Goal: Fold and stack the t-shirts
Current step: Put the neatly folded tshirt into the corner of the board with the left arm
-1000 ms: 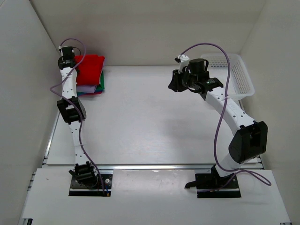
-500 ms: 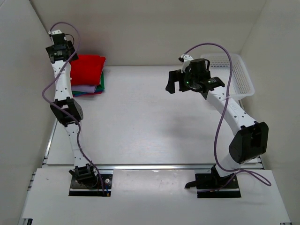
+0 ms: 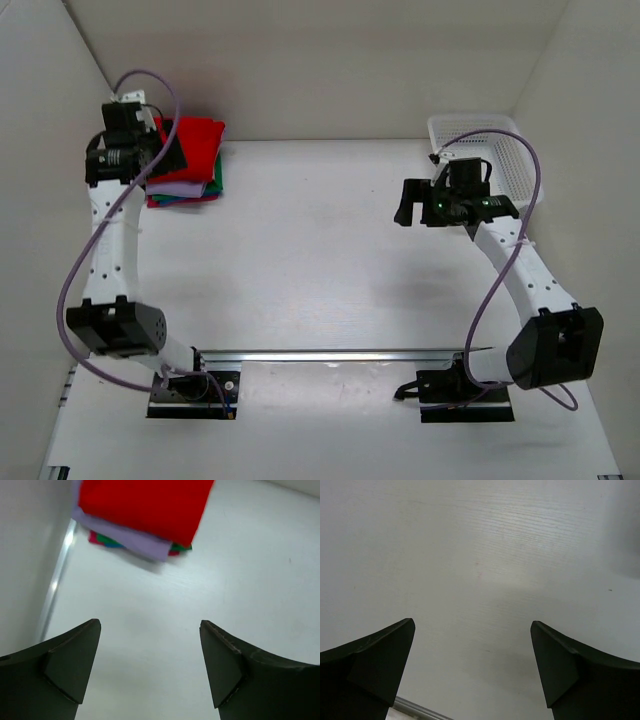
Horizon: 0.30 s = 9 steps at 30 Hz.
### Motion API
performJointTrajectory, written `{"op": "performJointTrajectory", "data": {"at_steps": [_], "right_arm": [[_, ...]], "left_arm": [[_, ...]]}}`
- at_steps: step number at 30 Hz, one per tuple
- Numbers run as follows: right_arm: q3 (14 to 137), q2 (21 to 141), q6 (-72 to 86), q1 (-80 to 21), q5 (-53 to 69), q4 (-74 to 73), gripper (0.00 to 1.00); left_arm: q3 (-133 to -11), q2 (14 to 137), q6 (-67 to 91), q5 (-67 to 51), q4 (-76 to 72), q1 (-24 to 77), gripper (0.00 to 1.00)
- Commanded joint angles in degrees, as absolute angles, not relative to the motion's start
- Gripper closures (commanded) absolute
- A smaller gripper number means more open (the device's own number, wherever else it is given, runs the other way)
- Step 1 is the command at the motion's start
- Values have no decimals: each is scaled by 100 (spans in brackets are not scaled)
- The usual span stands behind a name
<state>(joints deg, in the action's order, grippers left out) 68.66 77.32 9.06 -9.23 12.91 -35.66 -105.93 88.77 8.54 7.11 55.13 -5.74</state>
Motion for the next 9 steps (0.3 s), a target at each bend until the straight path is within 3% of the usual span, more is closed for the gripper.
{"op": "performJointTrajectory", "data": {"at_steps": [1, 5, 9], "right_arm": [[6698, 7357, 1010, -888, 1397, -3288, 1], [6408, 7084, 976, -958, 1529, -3112, 1], [6503, 7119, 896, -1116, 1564, -3313, 1]], "left_arm": [[-9287, 7931, 975, 360, 5389, -326, 9], [-7554, 6727, 1256, 54, 4748, -246, 8], [-6620, 5829, 1476, -9, 4448, -247, 7]]}}
